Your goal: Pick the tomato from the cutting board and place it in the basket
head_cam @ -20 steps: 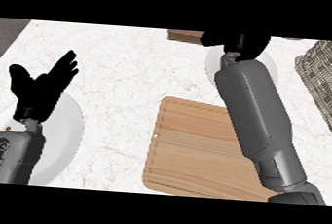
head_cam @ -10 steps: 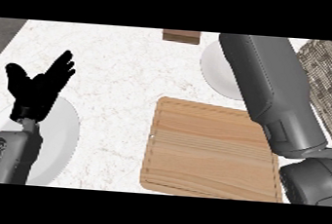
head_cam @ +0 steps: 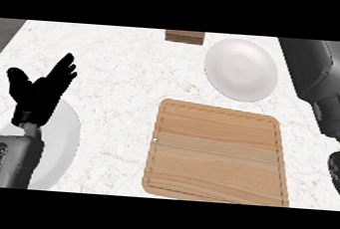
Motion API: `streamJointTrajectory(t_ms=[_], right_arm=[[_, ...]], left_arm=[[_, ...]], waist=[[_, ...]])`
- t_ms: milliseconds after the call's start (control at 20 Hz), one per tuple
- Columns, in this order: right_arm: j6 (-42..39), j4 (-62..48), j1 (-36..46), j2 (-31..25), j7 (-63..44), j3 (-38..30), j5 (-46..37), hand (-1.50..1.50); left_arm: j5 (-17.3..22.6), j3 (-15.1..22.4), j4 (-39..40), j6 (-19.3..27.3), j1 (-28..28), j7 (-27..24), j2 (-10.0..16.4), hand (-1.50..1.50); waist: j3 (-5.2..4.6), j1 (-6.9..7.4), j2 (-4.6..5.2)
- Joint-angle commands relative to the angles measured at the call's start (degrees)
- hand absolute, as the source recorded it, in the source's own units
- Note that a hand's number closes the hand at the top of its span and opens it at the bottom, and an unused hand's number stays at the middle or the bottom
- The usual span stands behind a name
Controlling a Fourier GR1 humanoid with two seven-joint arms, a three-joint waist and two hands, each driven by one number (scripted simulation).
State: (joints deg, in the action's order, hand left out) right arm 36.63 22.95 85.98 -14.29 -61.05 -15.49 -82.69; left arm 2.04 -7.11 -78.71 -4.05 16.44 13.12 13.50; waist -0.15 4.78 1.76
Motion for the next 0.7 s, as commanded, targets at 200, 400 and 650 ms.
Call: streamJointTrajectory(t_ms=[200,400,650], right_arm=[[-0.5,-7.0,2.4,-8.6,-9.9,-1.4,-5.6,1.5],[-0.8,-8.3,1.8,-10.8,-10.7,-1.6,-7.2,1.5],[3.3,-8.9,-1.4,-11.3,-9.3,-3.4,-7.0,1.5]], left_arm=[[0.1,-0.2,-1.2,0.0,-0.5,-0.3,0.1,0.0],[-0.3,0.0,0.9,0.2,-1.5,-2.0,-0.8,0.0],[0.1,-1.4,2.7,-0.4,0.3,-1.5,0.8,0.0]], waist=[[0.01,0.25,0.12],[0.03,-1.13,-0.15],[0.1,-1.72,-0.07]])
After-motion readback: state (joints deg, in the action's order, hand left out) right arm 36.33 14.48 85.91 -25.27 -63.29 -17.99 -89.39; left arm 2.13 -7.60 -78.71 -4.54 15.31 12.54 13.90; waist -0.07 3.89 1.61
